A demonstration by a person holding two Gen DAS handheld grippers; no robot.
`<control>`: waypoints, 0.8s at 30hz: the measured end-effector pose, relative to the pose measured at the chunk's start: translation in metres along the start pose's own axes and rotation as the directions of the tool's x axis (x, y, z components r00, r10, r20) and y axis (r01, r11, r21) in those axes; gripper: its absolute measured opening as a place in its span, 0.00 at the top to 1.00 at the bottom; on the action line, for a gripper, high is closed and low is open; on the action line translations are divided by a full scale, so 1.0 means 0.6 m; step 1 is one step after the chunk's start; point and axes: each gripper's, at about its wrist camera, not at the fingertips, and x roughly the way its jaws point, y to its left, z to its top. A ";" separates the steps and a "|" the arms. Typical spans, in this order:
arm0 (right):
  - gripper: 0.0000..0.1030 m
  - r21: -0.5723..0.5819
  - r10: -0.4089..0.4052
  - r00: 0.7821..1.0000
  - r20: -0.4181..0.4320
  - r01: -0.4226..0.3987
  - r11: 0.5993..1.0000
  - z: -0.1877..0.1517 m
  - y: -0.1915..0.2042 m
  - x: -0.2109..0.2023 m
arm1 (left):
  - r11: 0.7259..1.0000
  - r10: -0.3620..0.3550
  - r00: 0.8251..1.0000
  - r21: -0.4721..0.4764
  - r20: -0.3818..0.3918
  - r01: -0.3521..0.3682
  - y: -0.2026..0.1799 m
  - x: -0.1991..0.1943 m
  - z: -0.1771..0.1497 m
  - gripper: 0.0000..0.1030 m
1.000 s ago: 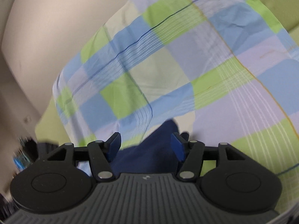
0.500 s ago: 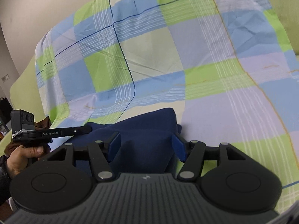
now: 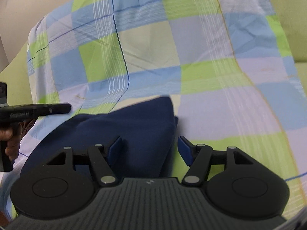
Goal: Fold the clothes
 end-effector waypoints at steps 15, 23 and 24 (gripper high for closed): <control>0.41 0.090 0.083 0.988 0.129 -0.095 0.991 -0.092 0.015 -0.146 | 0.991 0.131 0.991 -0.009 0.014 -0.131 0.008 0.002 0.031 0.98; 0.41 0.200 0.230 0.957 0.178 -0.264 0.944 -0.189 0.012 -0.199 | 0.977 -0.115 0.991 0.171 -0.070 0.125 -0.134 0.003 0.028 0.97; 0.41 0.220 0.249 0.949 0.194 -0.289 0.932 -0.194 0.007 -0.198 | 0.969 -0.111 0.990 0.213 -0.089 0.128 -0.150 0.014 0.030 0.97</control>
